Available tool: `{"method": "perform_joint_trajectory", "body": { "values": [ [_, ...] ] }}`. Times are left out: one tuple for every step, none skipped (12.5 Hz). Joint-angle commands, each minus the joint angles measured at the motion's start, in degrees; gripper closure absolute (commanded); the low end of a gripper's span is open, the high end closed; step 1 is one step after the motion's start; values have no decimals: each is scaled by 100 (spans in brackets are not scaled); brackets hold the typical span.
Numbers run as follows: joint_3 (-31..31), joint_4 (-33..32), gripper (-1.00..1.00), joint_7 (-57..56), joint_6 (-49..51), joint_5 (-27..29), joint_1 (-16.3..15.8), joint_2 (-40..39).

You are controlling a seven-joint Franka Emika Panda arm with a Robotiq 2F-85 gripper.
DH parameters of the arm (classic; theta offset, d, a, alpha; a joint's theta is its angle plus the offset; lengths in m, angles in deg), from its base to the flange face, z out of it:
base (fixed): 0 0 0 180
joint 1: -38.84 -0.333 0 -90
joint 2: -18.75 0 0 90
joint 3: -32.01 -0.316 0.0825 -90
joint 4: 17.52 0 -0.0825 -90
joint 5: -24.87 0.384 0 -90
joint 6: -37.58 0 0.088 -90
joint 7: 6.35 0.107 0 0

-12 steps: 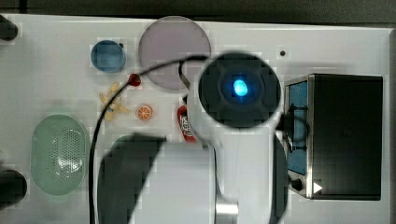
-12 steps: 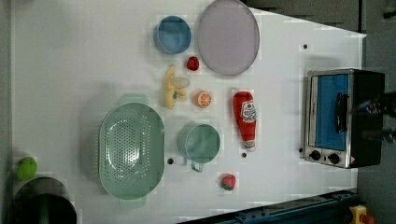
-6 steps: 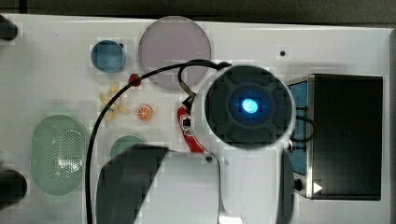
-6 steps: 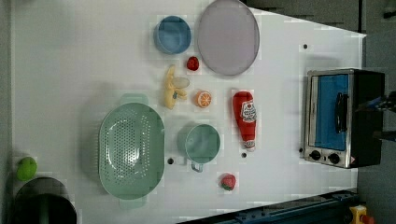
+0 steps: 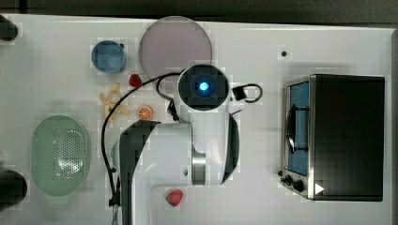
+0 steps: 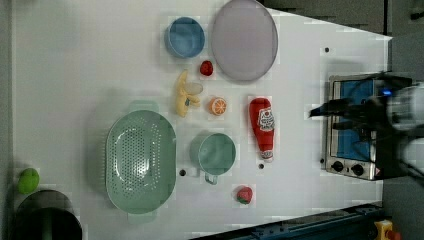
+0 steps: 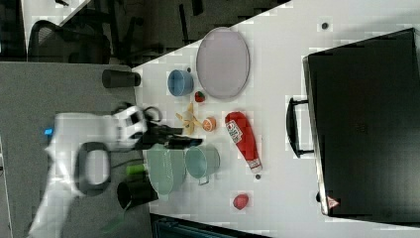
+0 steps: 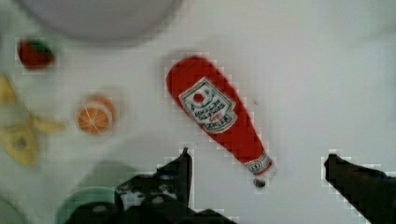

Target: Pick Ketchup from the table and place it in strainer.

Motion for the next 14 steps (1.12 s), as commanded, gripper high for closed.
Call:
{"method": "perform_joint_trajectory", "body": {
  "values": [
    [23, -502, -100, -2096, -865, 63, 1, -52],
    [12, -677, -100, -2508, -1209, 63, 0, -146],
    [2, -840, -100, -2805, -1566, 63, -1, -237],
    [-2, -995, -100, -2907, -1904, 63, -1, -334],
    [-3, -1125, -100, -2906, -2181, 63, -1, -448],
    [-5, -1221, -100, -2904, -2411, 63, -4, -583],
    [-8, -1275, -100, -2904, -2588, 63, -8, -737],
    [-8, -1292, -100, -2902, -2734, 63, -13, -908],
    [-8, -1292, -100, -2903, -2866, 63, -16, -1084],
    [-8, -1288, -100, -2906, -2997, 63, -17, -1261],
    [-8, -1288, -100, -2903, -3141, 63, -23, -1432],
    [-8, -1287, -100, -2903, -3290, 63, -23, -1596],
    [-8, -1287, -100, -2904, -3428, 63, -28, -1748],
    [-3, -1282, -100, -2904, -3573, 63, -28, -1895]
  ]
}}
